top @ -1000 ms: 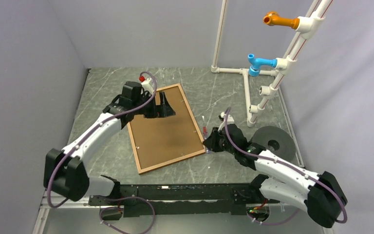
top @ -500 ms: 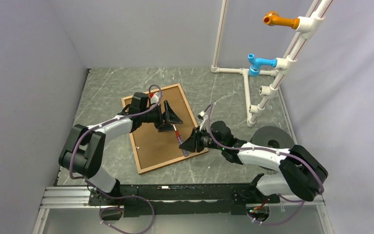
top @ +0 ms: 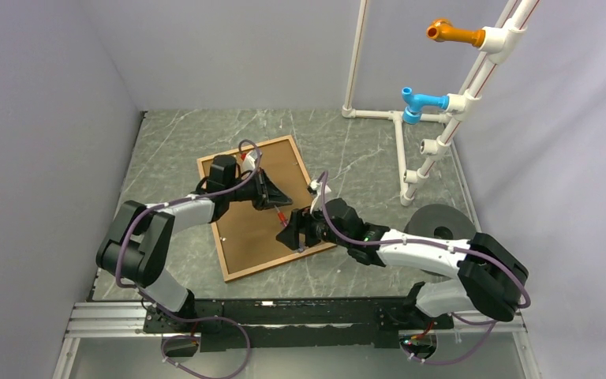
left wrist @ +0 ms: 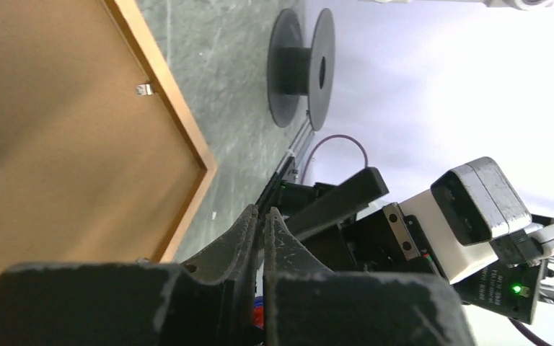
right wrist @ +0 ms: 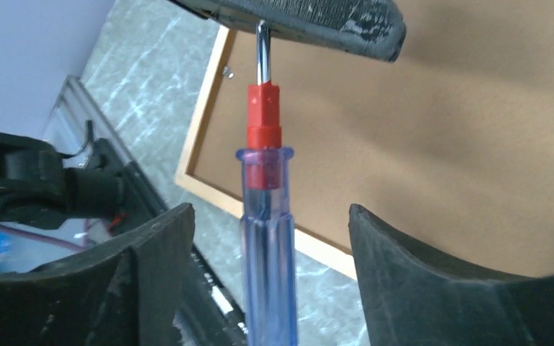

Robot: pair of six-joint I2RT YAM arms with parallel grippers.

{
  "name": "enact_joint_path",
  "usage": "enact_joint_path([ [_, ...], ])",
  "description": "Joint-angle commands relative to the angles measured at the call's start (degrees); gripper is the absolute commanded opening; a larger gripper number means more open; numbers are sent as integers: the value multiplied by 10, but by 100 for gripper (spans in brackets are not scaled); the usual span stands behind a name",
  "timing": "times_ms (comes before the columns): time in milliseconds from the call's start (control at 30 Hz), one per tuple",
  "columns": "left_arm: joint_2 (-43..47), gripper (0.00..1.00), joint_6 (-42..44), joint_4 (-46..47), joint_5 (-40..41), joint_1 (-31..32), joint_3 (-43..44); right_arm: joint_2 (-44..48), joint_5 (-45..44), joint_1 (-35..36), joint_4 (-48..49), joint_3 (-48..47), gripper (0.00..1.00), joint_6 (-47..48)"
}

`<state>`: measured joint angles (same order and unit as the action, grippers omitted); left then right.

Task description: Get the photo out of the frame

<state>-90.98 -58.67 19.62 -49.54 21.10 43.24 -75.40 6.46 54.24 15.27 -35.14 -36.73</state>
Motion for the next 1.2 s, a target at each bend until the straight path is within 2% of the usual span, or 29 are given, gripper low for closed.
enact_joint_path([
  [0,2,0,-119,197,-59,2,-29,35,-112,35,55,34,86,18],
  [67,-17,0,-202,315,-70,1,-50,58,-137,56,189,91,95,32],
  [100,-26,0,-236,379,-74,-1,-57,61,-155,64,228,108,96,37],
  [200,-50,0,-316,495,-70,-9,-76,56,-225,80,338,142,96,54],
  [267,-60,0,-347,543,-62,-16,-84,38,-236,81,439,159,94,65],
  [333,-65,0,-366,568,-56,-24,-91,17,-244,82,484,155,90,68],
  [433,-68,0,-375,578,-50,-32,-98,6,-269,84,451,125,77,67],
  [733,-67,0,-383,587,-40,-41,-109,3,-282,95,430,104,68,102],
  [833,-68,0,-381,585,-39,-41,-110,-4,-267,95,405,86,56,104],
  [967,-70,0,-382,590,-34,-41,-113,-8,-268,99,379,71,48,105],
  [1000,-70,0,-380,587,-35,-41,-112,-8,-272,99,356,62,42,104],
  [1033,-69,0,-376,582,-37,-41,-111,-7,-276,99,329,53,31,105],
  [1067,-67,0,-369,574,-39,-41,-109,-4,-279,99,303,44,12,107],
  [1100,-62,0,-354,558,-41,-42,-106,1,-285,99,270,34,0,106],
  [1133,-56,4,-336,525,-45,-42,-103,7,-291,99,238,28,0,101],
  [1167,-47,15,-305,486,-49,-42,-97,15,-296,98,196,20,0,98],
])
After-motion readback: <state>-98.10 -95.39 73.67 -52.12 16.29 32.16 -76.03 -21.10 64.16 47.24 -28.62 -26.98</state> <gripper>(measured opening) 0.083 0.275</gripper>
